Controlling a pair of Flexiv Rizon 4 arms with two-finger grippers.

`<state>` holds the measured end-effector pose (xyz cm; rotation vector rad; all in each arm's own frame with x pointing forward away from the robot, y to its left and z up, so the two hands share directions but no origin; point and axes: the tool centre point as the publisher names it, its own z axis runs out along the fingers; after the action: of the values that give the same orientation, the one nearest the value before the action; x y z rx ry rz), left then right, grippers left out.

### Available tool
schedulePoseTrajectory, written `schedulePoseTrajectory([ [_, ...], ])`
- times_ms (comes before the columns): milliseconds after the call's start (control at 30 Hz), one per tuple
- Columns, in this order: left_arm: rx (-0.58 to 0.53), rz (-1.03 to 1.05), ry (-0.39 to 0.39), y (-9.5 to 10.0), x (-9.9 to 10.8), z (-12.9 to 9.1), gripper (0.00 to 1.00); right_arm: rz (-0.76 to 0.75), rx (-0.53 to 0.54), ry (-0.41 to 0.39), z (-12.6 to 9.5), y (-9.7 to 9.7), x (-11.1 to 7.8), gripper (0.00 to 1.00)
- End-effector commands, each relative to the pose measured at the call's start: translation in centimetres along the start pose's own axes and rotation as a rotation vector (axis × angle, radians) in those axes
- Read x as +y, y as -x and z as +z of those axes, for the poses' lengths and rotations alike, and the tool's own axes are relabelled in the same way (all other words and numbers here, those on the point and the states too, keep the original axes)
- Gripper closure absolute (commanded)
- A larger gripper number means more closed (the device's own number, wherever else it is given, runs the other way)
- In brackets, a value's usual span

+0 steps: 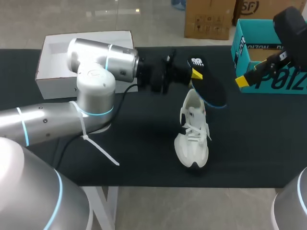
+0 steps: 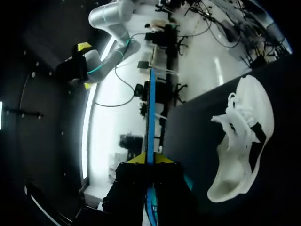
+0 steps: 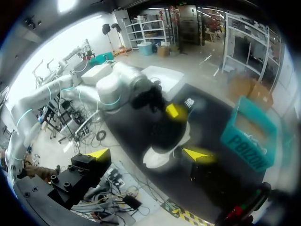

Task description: Take the shoe out of the shoebox, open the shoe tongue, remove and reinsert the insole, then place the shoe into the shoebox

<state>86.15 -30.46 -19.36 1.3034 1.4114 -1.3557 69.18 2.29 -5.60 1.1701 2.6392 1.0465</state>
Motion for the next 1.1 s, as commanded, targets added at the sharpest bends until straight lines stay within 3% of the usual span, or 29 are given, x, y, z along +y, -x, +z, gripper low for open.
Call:
schedulePoseTrajectory([
  [33,-0.494,-1.284,-0.483,1.2,1.3,-0.9,1.00,0.002,0.001,-0.006,0.2,0.1,0.3,0.00],
  [67,-0.542,-1.267,-0.508,1.5,1.6,-1.3,1.00,0.002,0.001,-0.006,0.2,0.1,0.3,0.00],
  [600,-0.542,-1.267,-0.508,1.5,1.6,-1.3,1.00,0.002,0.001,-0.006,0.2,0.1,0.3,0.00],
  [933,-0.701,-1.748,-0.297,2.6,0.7,-1.4,1.00,0.002,0.001,-0.006,0.2,0.1,0.3,0.00],
  [1100,-0.764,-1.918,-0.306,3.1,0.1,-1.8,1.00,0.002,0.001,-0.006,0.2,0.1,0.3,0.00],
])
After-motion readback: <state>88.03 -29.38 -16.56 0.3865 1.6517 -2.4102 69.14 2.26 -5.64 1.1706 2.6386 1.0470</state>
